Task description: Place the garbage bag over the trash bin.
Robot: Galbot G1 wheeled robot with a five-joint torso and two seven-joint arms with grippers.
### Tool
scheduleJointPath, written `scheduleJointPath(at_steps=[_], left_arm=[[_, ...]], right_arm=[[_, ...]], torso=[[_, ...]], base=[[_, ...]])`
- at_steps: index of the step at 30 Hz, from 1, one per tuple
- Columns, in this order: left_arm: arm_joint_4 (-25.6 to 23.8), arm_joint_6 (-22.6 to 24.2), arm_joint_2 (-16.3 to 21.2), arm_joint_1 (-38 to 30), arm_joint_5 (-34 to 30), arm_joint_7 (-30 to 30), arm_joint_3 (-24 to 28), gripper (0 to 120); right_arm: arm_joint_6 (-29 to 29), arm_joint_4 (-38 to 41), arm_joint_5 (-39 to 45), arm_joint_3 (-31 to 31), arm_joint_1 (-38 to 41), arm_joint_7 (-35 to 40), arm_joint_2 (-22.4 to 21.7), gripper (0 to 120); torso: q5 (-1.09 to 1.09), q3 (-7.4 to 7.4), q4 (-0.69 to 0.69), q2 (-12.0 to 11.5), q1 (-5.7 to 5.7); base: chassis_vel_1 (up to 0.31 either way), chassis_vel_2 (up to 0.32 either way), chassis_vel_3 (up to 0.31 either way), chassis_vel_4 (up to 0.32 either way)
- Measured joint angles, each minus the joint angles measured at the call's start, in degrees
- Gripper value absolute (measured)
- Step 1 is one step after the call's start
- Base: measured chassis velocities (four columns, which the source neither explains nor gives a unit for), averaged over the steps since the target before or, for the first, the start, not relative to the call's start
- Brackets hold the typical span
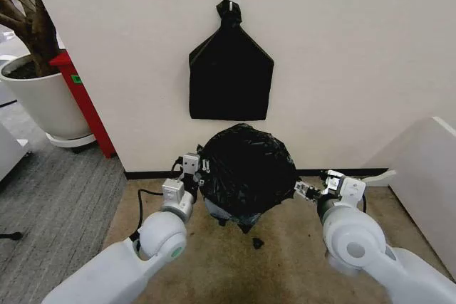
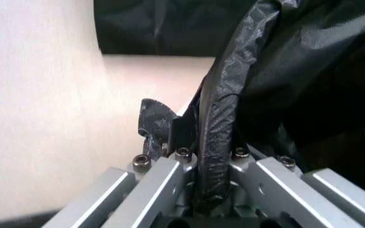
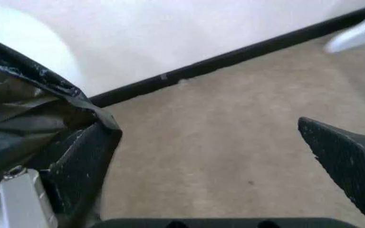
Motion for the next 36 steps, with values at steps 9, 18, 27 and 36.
scheduleJointPath(at_steps=[9,18,27,36], left_arm=[[-2.4,1.0,2.2,5.2,-11.3,2.2,-5.7,1],[-5.7,2.8,3.5,8.9,-23.0,0.5,-10.5,1],[-7.7,3.3,2.9,10.0,-33.6,-4.1,-11.8,1],[-3.2,-0.6,-0.1,9.0,-34.7,-8.0,-12.6,1]], right_arm=[[-2.1,-3.0,0.6,6.1,-3.6,-20.4,-2.8,100],[-2.5,-9.5,-4.9,9.7,-8.4,-40.2,-4.1,100],[2.5,-14.3,-12.1,10.4,-10.4,-50.3,-3.5,100],[-1.5,0.0,8.7,28.9,-21.5,-35.6,-1.5,100]], torso=[[-0.01,0.0,0.0,0.0,0.0],[0.01,0.0,-0.01,0.0,0.0],[0.01,0.0,0.0,0.0,0.0],[0.01,0.0,-0.01,0.0,0.0]], base=[[0.0,0.0,0.0,0.0],[0.0,0.0,0.0,0.0],[0.0,0.0,0.0,0.0],[0.0,0.0,0.0,0.0]])
